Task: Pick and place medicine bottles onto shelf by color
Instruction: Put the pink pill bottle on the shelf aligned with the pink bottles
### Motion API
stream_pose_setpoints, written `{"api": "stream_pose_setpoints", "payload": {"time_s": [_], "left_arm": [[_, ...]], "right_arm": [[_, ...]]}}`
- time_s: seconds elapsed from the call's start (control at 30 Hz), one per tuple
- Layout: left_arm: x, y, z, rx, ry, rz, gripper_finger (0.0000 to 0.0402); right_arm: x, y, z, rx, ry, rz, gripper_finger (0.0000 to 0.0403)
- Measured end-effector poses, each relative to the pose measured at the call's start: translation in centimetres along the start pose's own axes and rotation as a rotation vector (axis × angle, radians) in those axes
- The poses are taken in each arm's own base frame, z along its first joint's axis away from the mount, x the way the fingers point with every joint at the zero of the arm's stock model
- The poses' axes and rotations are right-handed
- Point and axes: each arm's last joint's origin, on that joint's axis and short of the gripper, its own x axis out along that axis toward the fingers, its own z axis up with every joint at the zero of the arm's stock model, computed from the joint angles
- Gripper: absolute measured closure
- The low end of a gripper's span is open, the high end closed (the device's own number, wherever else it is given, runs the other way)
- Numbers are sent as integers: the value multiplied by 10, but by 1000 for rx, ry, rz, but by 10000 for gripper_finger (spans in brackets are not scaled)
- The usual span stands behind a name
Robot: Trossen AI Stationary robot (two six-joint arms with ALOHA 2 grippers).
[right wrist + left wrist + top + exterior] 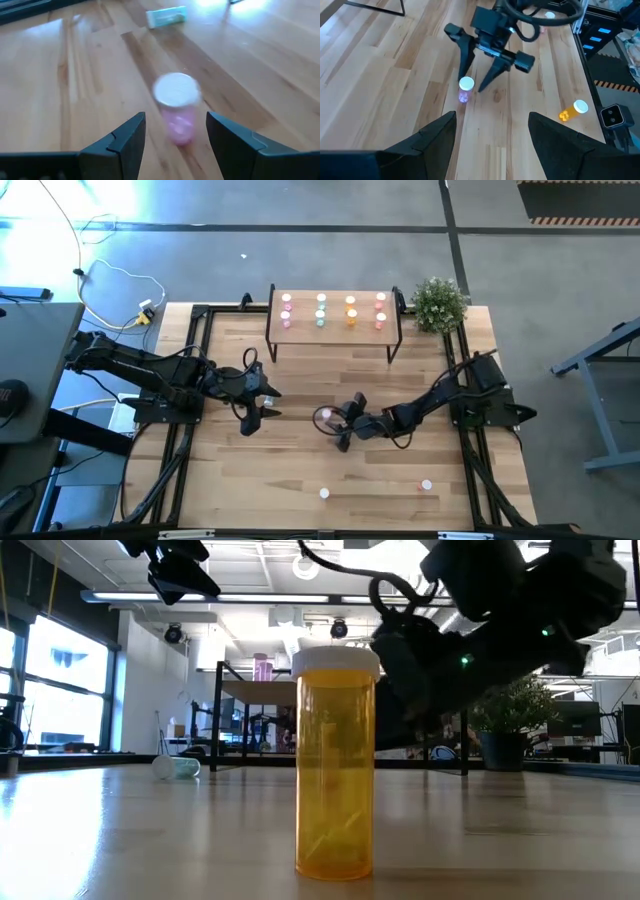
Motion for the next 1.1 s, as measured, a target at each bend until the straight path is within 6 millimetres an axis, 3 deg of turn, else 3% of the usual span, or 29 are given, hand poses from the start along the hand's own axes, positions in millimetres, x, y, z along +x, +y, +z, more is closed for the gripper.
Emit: {"api": "stream_pose_setpoints", "payload": {"time_s": [0.5, 0.87, 1.1], "left_arm": [[0, 0, 0, -2, 0, 0, 163], [0, 0, 0, 0, 0, 0, 163], [0, 0, 0, 0, 0, 1, 163]], "right_arm": [[18, -5, 4, -19, 83, -22, 210], [19, -5, 4, 8, 101, 10, 292], [19, -5, 5, 16, 99, 11, 316]]}}
